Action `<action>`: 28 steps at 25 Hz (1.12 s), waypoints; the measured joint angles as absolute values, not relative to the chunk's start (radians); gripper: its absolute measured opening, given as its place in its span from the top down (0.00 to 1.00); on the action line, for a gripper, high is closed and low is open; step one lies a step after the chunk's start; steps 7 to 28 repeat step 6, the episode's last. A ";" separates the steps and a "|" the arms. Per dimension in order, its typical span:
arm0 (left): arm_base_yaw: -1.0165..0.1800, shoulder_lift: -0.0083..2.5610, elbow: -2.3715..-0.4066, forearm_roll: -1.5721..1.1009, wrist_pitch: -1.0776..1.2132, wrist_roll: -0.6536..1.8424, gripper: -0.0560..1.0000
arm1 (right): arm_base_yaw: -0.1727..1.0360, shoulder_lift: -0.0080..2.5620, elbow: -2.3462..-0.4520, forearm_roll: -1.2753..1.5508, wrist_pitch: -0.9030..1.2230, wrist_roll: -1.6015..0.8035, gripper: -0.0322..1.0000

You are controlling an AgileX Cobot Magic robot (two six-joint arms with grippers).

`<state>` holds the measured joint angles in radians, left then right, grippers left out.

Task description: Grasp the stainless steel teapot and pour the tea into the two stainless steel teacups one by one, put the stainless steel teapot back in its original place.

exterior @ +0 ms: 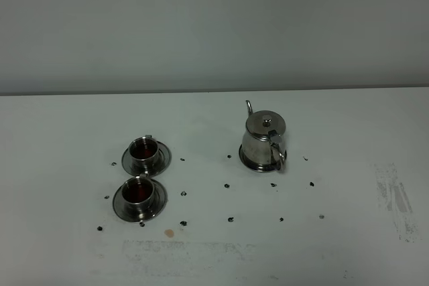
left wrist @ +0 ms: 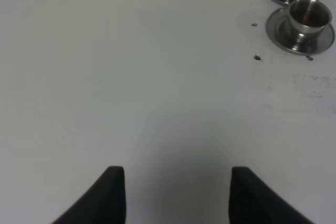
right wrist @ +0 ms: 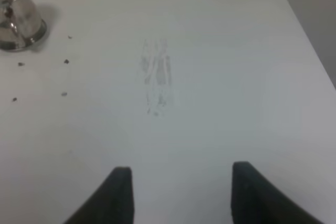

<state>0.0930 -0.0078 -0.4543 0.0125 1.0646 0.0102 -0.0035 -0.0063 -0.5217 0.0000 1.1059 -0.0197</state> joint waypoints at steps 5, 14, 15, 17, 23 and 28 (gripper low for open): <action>0.093 -0.008 -0.454 0.012 1.065 0.010 0.51 | 0.016 -0.006 -0.522 0.000 1.106 -0.020 0.57; 0.093 -0.008 -0.454 0.012 1.065 0.010 0.51 | 0.016 -0.006 -0.522 0.000 1.106 -0.020 0.57; 0.093 -0.008 -0.454 0.012 1.065 0.010 0.51 | 0.016 -0.006 -0.522 0.000 1.106 -0.020 0.57; 0.093 -0.008 -0.454 0.012 1.065 0.010 0.51 | 0.016 -0.006 -0.522 0.000 1.106 -0.020 0.57; 0.093 -0.008 -0.454 0.012 1.065 0.010 0.51 | 0.016 -0.006 -0.522 0.000 1.106 -0.020 0.57; 0.093 -0.008 -0.454 0.012 1.065 0.010 0.51 | 0.016 -0.006 -0.522 0.000 1.106 -0.020 0.57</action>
